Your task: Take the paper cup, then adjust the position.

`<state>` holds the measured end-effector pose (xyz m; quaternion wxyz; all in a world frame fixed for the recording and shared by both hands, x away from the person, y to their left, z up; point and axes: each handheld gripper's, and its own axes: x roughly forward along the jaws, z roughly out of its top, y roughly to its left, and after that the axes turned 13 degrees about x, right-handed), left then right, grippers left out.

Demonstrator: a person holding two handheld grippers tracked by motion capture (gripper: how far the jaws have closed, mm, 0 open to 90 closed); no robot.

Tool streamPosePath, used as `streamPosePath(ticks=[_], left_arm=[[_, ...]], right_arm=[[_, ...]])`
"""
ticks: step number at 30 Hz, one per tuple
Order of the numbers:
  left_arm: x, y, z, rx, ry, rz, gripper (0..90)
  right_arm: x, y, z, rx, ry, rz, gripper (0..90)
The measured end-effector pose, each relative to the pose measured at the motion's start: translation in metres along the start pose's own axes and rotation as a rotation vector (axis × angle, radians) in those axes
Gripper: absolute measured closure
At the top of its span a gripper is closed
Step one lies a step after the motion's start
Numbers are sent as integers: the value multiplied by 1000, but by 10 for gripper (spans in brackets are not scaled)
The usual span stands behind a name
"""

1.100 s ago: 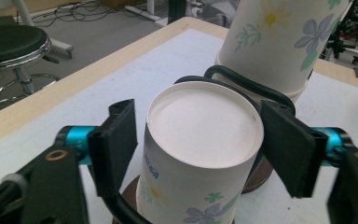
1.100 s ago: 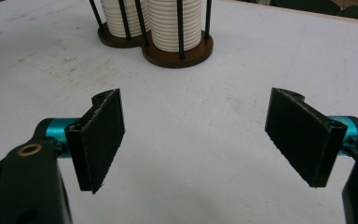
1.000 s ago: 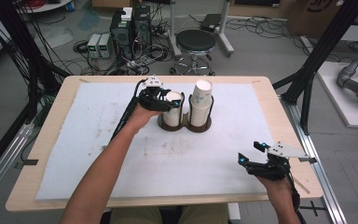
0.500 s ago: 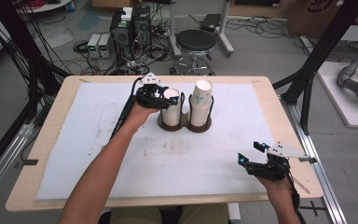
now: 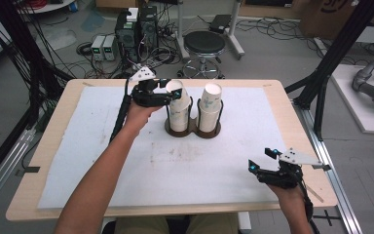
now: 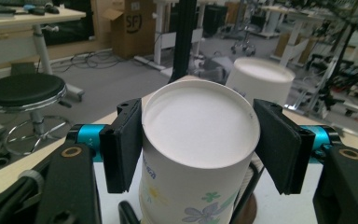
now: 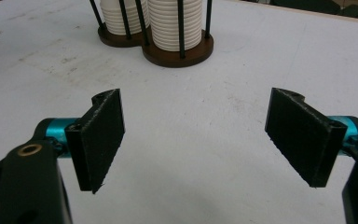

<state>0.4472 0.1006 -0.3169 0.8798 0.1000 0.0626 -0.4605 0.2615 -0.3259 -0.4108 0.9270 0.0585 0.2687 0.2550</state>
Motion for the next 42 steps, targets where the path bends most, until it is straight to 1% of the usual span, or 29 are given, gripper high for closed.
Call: streamPosePath(ticks=[1,2,4,5,7,8,9,10,11,13,14,17,21,24,26,27,29,30,31,33,35,36,37,38,39,40,41,42], left_arm=[[0,0,0,0,0,0,358],[-2,0,4,7,-6,-2,358],[-7,-1,11,8,-39,5,358],[-10,-1,13,6,-44,5,359],[-15,-1,15,4,-40,-3,359],[-18,-1,15,4,-41,-6,358],[-26,-4,16,-7,-57,-14,358],[-31,-6,17,-12,-71,-18,358],[-31,-6,17,-12,-71,-18,359],[-41,-10,18,-16,-93,-27,359],[-45,-12,18,-10,-98,-32,359],[-60,-20,19,5,-99,-54,359],[-84,-32,11,17,-97,-75,360],[-96,-38,5,42,-66,-79,360],[-101,-41,0,50,-57,-85,360],[-103,-42,-3,47,-57,-92,359],[-105,-44,-8,48,-50,-91,359],[-106,-46,-14,48,-46,-96,359],[-106,-46,-14,48,-46,-96,359],[-107,-49,-20,49,-44,-91,359],[-109,-51,-23,43,-44,-91,359],[-109,-52,-25,44,-40,-96,359],[-109,-53,-26,45,-39,-98,359],[-110,-54,-26,48,-34,-100,359],[-110,-55,-27,47,-32,-106,359],[-110,-56,-27,47,-32,-109,358],[-110,-58,-28,48,-33,-113,358],[-110,-59,-28,47,-38,-115,358]], right_arm=[[0,0,0,1,1,0,202],[0,0,0,1,1,0,202],[0,0,0,3,0,0,202],[-1,0,0,2,0,0,202],[-1,0,0,2,-2,1,202],[0,0,0,2,-2,2,202],[0,0,0,0,-4,3,202],[0,1,0,2,-3,5,203],[0,1,0,2,-3,5,203],[0,2,1,-1,-4,5,202],[0,2,1,-1,-5,8,202],[1,3,2,-1,-6,10,202],[2,5,3,-7,-7,21,202],[4,6,6,-6,-14,40,202],[5,7,6,-7,-12,46,202],[7,9,6,-9,-6,56,202],[12,12,7,-25,2,78,202],[14,14,8,-28,7,84,202],[14,14,8,-28,7,84,202],[20,18,9,-38,15,107,202],[22,20,10,-44,18,115,202],[23,22,11,-49,24,128,202],[27,26,13,-55,29,155,202],[27,26,13,-55,29,155,202],[30,30,15,-61,26,184,201],[31,33,17,-66,25,196,201],[31,33,17,-66,25,196,201],[34,38,20,-84,25,220,201]])
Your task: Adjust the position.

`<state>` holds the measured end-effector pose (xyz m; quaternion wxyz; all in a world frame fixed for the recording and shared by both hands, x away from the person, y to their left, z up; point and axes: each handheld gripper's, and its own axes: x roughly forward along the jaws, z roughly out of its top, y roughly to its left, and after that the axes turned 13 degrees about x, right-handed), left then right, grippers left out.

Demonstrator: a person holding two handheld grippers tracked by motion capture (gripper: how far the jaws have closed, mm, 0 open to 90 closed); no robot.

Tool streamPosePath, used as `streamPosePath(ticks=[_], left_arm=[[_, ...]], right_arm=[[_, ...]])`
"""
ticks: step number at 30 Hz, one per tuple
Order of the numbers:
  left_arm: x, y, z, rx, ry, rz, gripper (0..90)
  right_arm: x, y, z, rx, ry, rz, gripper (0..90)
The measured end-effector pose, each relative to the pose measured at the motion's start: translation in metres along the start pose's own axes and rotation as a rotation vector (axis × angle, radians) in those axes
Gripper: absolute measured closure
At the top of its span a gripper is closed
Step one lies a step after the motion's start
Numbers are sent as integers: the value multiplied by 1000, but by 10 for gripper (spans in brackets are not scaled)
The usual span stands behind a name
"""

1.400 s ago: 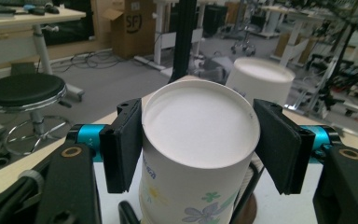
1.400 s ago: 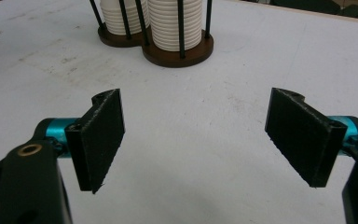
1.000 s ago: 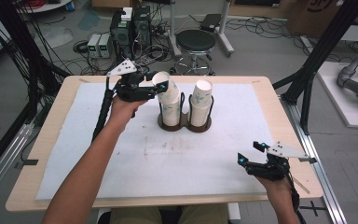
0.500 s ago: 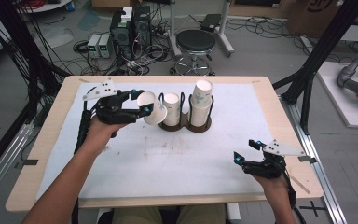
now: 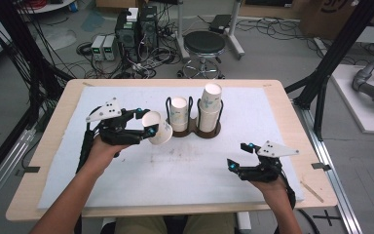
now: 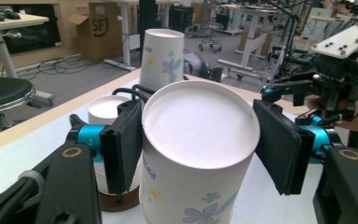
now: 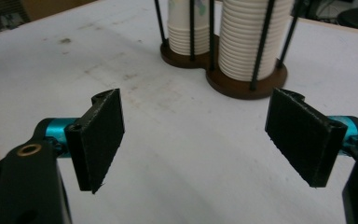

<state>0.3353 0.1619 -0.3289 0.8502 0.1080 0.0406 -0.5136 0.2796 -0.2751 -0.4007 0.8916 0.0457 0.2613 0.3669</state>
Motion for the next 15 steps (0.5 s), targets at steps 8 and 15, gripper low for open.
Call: streamPosePath(ticks=[8,15], left_arm=[[3,-12,-2,18,8,-51,358],[13,-25,-7,23,15,-95,358]], right_arm=[[16,13,7,-32,45,89,201],[37,25,21,-61,73,184,201]])
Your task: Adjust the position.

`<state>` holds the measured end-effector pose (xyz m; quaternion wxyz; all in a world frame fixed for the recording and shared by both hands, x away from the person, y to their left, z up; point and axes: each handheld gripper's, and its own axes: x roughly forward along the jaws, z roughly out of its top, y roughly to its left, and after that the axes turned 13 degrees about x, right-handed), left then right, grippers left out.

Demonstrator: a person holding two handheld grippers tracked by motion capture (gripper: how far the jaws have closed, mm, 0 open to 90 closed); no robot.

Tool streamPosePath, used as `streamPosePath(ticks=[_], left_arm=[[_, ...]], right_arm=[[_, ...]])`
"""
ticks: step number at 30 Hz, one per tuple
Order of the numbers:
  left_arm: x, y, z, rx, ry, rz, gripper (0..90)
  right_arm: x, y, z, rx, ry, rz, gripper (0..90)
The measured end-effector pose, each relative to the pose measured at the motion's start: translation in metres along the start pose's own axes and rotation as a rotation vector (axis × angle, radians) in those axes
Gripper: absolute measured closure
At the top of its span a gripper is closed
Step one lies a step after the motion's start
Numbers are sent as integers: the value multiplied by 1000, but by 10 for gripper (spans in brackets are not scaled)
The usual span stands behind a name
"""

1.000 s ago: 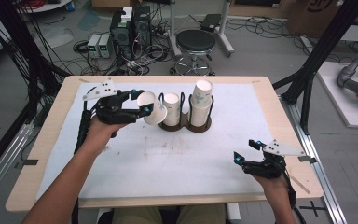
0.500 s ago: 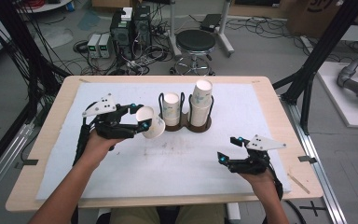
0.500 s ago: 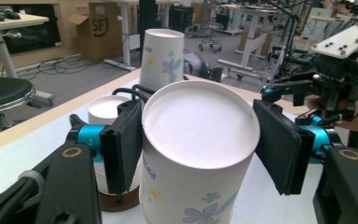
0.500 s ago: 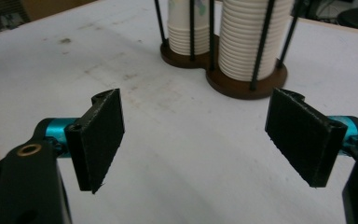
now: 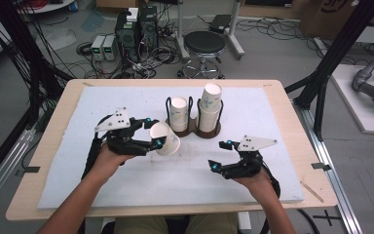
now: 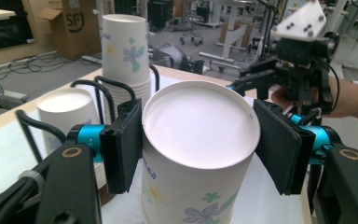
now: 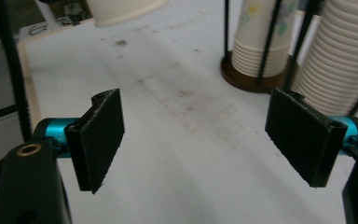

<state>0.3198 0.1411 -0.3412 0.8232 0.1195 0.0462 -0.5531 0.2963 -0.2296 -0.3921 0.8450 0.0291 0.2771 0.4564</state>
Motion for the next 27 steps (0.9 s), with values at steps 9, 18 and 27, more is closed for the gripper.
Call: streamPosePath(ticks=[9,18,27], left_arm=[[10,-12,0,12,13,-54,358],[21,-24,-3,25,36,-121,359],[33,-32,-2,25,44,-165,362]], right_arm=[[20,16,14,-62,1,114,201],[28,20,8,-78,17,166,202],[38,26,9,-115,49,206,202]])
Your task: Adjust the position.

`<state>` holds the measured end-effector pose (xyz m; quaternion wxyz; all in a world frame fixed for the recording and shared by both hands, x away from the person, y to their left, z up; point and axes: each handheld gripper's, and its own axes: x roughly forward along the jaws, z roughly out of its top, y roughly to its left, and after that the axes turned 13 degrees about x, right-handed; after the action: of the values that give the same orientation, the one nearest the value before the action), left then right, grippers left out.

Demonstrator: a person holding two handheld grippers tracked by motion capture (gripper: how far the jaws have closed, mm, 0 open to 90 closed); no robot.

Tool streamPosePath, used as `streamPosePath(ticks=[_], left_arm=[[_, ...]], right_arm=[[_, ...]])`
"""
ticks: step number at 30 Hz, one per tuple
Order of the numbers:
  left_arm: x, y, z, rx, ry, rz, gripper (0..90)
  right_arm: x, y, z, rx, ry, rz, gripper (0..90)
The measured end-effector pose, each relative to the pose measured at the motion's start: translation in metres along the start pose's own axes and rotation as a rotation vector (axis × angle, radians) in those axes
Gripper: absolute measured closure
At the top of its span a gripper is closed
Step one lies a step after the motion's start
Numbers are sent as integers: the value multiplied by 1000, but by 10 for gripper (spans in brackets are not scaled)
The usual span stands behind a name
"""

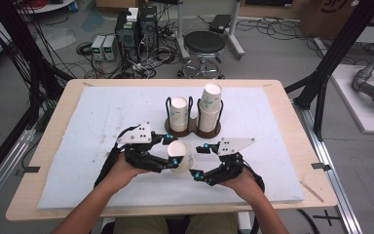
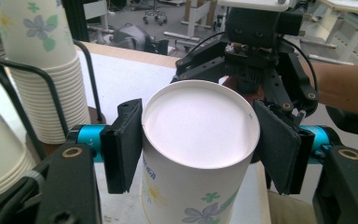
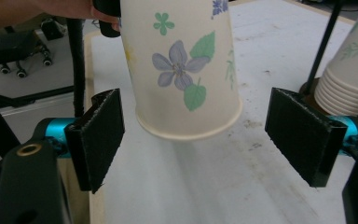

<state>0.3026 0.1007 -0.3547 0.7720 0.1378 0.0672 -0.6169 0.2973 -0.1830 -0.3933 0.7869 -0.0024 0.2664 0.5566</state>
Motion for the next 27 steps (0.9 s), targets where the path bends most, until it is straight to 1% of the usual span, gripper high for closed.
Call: streamPosePath(ticks=[2,3,5,6,13,16,18,20,22,24,27], left_arm=[[2,-1,0,1,3,-9,362],[3,-2,1,1,5,-16,362],[6,-4,1,4,6,-31,362],[7,-4,2,-1,-1,-36,362],[11,-5,3,-10,-15,-54,362],[11,-4,3,-19,-31,-64,365],[10,-5,3,-15,-36,-60,367],[9,-5,4,-17,-38,-58,368],[8,-4,4,-11,-42,-56,369],[7,-5,4,-15,-45,-54,370],[7,-5,4,-11,-40,-54,369]], right_arm=[[1,0,0,-2,4,2,202],[4,1,0,-7,4,12,202],[6,2,1,-14,4,18,202],[7,2,1,-17,5,22,202],[15,4,1,-28,19,53,203],[16,4,1,-41,18,64,248],[15,3,1,-39,12,69,259],[15,3,1,-43,9,69,265],[16,3,2,-53,1,73,305],[15,3,2,-63,3,81,331],[16,3,2,-67,10,82,345]])
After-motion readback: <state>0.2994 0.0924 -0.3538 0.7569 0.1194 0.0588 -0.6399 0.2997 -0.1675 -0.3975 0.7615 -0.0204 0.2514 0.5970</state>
